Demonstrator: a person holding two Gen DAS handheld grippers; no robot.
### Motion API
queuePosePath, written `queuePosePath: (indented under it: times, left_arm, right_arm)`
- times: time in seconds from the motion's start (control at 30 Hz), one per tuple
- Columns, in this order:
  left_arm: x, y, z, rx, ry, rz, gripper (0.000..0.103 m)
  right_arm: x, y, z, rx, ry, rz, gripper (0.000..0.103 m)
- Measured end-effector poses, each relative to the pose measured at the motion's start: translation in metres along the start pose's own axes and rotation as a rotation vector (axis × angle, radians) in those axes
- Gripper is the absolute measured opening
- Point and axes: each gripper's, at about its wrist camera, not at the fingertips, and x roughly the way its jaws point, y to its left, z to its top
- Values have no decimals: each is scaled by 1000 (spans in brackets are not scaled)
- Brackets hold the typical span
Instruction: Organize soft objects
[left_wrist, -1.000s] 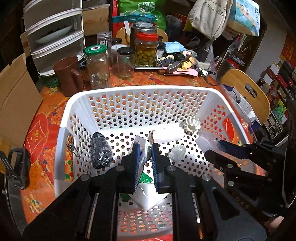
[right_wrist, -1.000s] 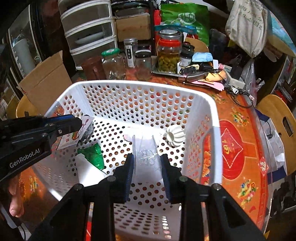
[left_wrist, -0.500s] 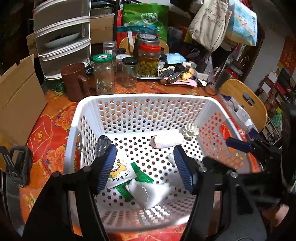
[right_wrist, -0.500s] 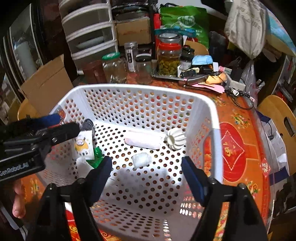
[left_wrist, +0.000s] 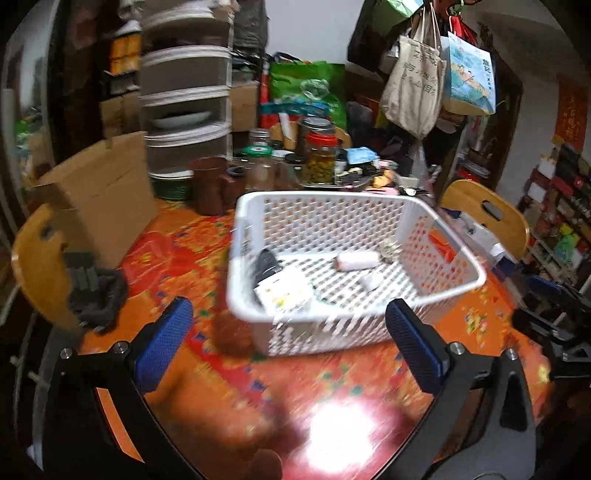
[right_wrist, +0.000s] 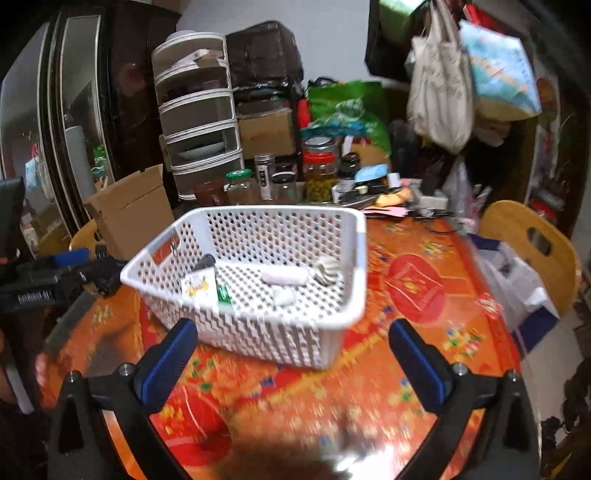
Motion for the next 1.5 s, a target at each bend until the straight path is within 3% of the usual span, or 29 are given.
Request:
queuePosePath:
  times: [0.1,0.23,0.43,0.63,0.77,0.87,1.03,1.5]
  left_arm:
    - [-23,3,-32,1,-27,142,103]
    - [-42,0,-72,4,22,75,103]
    - [-88,-18,-110,6,9,8,103]
    - [-133,-41,-86,38,-46,-36,103]
    - [-126,-46,-58,31,-45,-32,103]
    - [-111,-47,-49,14,-20,-37,103]
    - [-85,-47,-48,16,9,-9,103]
    - [-71,-45,-51,13,23,-13,103]
  right_arm:
    - [-8,-1,-31,37,37,28,103]
    - [-20,0,-68,100,88,-3,103]
    - [-62,22,-87,73,62,3,103]
    - [-106,44,-53,-3,-30,31,103]
    - [-111,43,-24,-16,-77,11,103]
    - [-91,33,-11,18,-46,-3,103]
    - [-61,26,-13,34,18,2,103]
    - [-55,14,-22,61,26,14,103]
